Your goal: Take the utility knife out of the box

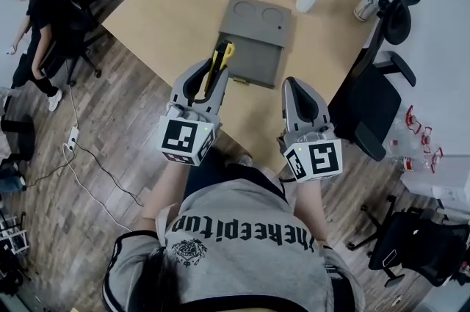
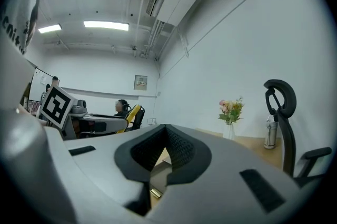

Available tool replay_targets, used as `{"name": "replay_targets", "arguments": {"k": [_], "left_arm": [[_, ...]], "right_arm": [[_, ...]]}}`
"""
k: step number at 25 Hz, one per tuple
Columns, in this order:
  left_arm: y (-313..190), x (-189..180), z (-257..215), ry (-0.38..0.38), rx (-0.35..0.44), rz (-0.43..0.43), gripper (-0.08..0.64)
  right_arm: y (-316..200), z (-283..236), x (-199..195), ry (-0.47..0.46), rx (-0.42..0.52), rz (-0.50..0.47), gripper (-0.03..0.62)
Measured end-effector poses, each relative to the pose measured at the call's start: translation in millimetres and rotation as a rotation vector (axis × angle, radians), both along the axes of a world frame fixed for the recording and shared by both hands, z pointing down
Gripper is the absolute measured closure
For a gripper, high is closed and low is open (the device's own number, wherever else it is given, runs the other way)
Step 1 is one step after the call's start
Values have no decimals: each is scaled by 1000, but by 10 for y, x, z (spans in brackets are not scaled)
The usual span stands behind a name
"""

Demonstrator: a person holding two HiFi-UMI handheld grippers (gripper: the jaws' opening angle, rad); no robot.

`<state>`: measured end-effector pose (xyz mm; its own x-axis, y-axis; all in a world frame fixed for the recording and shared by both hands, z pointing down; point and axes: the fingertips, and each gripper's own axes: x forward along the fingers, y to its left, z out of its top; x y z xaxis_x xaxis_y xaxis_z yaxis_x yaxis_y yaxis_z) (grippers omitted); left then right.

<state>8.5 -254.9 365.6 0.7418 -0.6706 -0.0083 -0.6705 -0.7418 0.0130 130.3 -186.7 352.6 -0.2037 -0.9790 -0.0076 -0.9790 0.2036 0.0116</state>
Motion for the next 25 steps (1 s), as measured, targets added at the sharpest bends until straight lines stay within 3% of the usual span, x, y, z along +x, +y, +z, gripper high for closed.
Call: {"name": "replay_targets", "arguments": {"k": [8, 25], "left_arm": [[5, -155, -112, 23, 16, 14, 434], [20, -682, -212, 59, 27, 137, 434]], "right_arm": [[-1, -66, -113, 6, 9, 21, 586], [127, -150, -650, 16, 9, 163, 586]]}}
